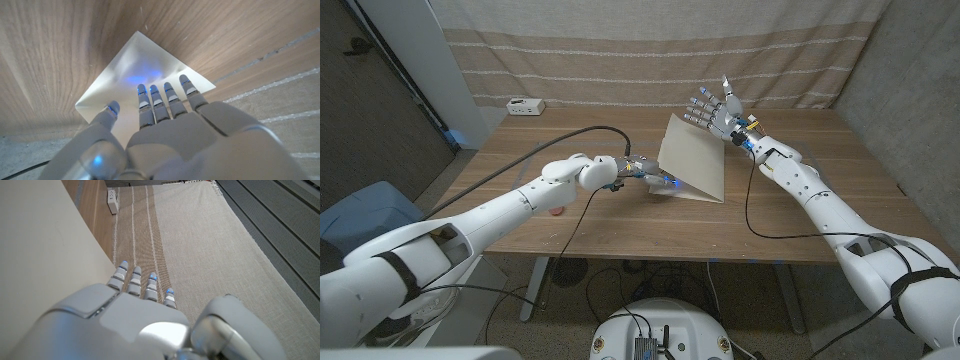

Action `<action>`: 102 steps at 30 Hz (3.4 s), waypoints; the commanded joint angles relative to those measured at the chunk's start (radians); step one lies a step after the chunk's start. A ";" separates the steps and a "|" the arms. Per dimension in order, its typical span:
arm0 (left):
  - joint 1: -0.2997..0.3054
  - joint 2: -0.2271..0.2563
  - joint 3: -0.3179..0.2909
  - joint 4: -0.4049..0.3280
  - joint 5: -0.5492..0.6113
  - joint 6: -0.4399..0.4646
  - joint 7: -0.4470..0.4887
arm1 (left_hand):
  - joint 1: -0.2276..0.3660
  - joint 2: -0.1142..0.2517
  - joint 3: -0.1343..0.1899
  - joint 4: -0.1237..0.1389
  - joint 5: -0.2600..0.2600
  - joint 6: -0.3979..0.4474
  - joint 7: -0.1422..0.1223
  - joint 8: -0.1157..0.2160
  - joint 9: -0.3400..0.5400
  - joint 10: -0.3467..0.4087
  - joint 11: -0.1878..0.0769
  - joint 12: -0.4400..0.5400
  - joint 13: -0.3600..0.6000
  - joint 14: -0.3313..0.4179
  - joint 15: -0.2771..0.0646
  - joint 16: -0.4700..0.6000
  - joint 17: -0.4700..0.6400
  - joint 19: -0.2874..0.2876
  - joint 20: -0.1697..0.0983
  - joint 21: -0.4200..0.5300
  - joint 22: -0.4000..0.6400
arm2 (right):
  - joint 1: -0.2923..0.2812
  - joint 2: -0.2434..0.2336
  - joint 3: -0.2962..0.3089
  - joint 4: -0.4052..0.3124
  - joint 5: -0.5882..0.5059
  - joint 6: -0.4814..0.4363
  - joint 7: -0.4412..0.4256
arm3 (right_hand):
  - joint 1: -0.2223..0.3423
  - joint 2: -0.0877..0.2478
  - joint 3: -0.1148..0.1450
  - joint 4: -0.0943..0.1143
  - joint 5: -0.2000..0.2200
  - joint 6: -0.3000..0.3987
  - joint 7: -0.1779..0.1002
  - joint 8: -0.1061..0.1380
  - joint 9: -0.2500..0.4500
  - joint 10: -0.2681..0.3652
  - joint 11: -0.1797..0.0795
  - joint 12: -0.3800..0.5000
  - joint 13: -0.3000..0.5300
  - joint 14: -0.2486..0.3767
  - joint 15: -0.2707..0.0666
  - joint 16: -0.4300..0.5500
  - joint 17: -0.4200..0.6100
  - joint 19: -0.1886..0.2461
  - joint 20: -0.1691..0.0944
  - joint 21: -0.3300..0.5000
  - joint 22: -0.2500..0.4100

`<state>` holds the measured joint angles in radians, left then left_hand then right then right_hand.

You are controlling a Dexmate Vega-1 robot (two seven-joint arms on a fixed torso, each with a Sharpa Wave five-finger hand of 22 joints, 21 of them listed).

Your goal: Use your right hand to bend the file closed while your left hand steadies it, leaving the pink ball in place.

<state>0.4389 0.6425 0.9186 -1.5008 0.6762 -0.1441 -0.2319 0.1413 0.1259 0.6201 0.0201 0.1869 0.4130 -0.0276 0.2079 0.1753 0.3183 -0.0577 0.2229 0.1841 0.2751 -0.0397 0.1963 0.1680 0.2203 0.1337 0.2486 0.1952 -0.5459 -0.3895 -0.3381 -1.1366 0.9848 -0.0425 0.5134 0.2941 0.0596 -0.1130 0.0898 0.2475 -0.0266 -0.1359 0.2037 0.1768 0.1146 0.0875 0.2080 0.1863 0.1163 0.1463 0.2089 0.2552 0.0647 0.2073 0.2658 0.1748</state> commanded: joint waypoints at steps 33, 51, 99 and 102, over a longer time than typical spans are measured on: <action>0.184 0.033 -0.085 0.025 0.251 -0.024 1.058 | 0.256 0.020 0.092 -0.059 0.049 0.396 0.049 0.318 0.245 0.417 0.013 0.282 0.364 0.382 -0.043 0.227 0.216 0.073 -0.071 0.436 0.164 | -0.023 -0.079 -0.068 -0.097 -0.174 0.053 -0.186 | 0.167 0.087 0.097 -0.099 -0.043 0.107 -0.041 0.008 0.003 0.010 -0.005 -0.009 0.006 0.013 -0.013 0.006 -0.033 0.056 -0.010 -0.016 0.007; 0.090 0.039 -0.097 0.043 -0.064 -0.168 0.392 | 0.094 -0.011 0.074 -0.053 -0.003 0.147 0.017 0.052 0.055 0.169 0.002 0.025 0.167 0.148 -0.025 0.012 0.027 -0.020 -0.049 0.407 0.049 | 0.013 -0.225 -0.190 -0.271 -0.493 -0.115 -0.476 | 0.281 0.155 0.357 -0.081 -0.012 0.275 0.079 0.026 0.008 0.102 -0.010 0.014 0.008 0.075 -0.047 0.054 -0.004 0.156 -0.088 -0.009 0.010; 0.015 0.015 -0.051 0.036 -0.130 -0.063 -0.040 | -0.043 -0.049 0.024 0.007 0.002 -0.153 -0.013 -0.024 0.001 -0.056 0.017 -0.028 -0.005 -0.091 0.005 -0.015 -0.001 -0.059 -0.123 0.230 -0.031 | 0.261 -0.264 -0.632 -0.407 -1.226 -0.809 -0.459 | 0.300 0.129 0.521 -0.056 -0.042 0.515 0.094 0.033 0.006 0.288 -0.049 0.030 0.003 0.140 -0.152 0.065 -0.010 0.257 -0.135 -0.002 0.005; 0.016 0.016 -0.050 0.030 -0.129 -0.054 -0.048 | -0.048 -0.052 0.021 0.010 0.002 -0.154 -0.011 -0.025 0.001 -0.056 0.012 -0.029 -0.005 -0.093 0.002 -0.016 0.000 -0.066 -0.130 0.221 -0.030 | 0.289 -0.254 -0.663 -0.376 -1.237 -0.819 -0.405 | 0.295 0.143 0.536 -0.044 -0.045 0.525 0.088 0.026 0.006 0.285 -0.075 0.022 0.003 0.119 -0.160 0.057 -0.008 0.247 -0.151 -0.010 0.005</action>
<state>0.4573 0.6574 0.8576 -1.4529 0.5474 -0.2267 -0.2350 0.1060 0.0778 0.6440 0.0282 0.1852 0.2530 -0.0424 0.1776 0.1766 0.2610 -0.0397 0.1890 0.1766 0.1788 -0.0343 0.1730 0.1656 0.1566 0.0130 0.4751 0.1627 -0.3316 -0.6619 -0.8916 -1.5534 -0.1386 -0.7504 -0.0119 0.5974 0.1826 0.4072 0.0383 0.2061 0.4866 -0.0454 0.2276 0.1793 0.3960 0.0348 0.2372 0.1868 0.2491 -0.0029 0.2756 0.2425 0.3167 0.0697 0.2632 0.1765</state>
